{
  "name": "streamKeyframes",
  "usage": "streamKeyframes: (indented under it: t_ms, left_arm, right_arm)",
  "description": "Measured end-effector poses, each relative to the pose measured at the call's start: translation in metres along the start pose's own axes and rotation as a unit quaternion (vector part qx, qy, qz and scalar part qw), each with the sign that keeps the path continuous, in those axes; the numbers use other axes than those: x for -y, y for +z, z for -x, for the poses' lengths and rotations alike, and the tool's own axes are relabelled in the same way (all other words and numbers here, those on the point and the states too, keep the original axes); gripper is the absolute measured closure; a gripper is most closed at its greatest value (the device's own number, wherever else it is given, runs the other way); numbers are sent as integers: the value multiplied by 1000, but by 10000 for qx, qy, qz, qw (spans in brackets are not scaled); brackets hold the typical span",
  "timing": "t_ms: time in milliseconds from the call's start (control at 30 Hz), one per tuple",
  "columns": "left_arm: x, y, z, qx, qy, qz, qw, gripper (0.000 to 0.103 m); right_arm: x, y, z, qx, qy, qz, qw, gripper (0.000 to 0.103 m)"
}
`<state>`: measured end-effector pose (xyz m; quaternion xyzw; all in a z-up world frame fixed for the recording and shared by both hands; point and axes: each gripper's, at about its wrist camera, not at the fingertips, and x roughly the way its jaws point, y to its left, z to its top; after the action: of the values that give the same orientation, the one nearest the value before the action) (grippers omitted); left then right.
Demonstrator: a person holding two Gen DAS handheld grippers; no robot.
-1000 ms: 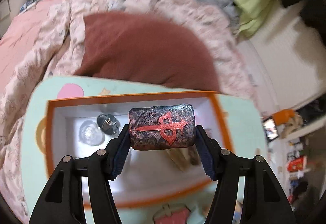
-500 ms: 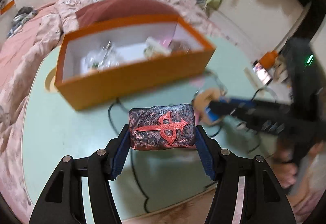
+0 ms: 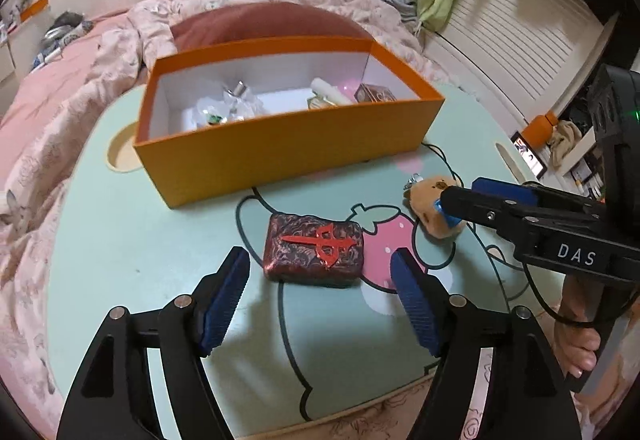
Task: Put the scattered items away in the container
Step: 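Lift the bear keychain with the right gripper while the left gripper lifts the block, both set on table, then grasp the silver metal piece in the box with the left gripper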
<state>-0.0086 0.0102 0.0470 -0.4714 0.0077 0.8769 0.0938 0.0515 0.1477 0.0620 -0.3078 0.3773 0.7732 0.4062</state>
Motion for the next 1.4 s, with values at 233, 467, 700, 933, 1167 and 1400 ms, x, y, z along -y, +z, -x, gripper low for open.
streamKeyframes:
  t_ms: [233, 467, 700, 933, 1167, 1400]
  left_arm:
    - [-10, 8, 8, -3, 65, 92, 9999, 30]
    - [-44, 58, 22, -12, 209, 488, 9986, 30]
    - [-72, 121, -4, -434, 222, 818, 9955, 30]
    - [-70, 147, -65, -870, 643, 738, 9914, 40]
    - [-80, 153, -114, -1180, 953, 893, 9844, 61]
    - [-75, 152, -133, -1332, 1227, 710, 9809, 74]
  right_arm:
    - [-1, 8, 7, 36, 7, -3, 10000, 45]
    - [-6, 42, 19, 90, 108, 87, 9999, 45]
    - [-16, 97, 13, -153, 366, 95, 9992, 57]
    - [-11, 123, -16, -460, 323, -211, 9982, 62]
    - [3, 115, -10, -384, 321, -363, 9981, 62]
    - [14, 113, -6, -307, 236, -449, 9982, 62]
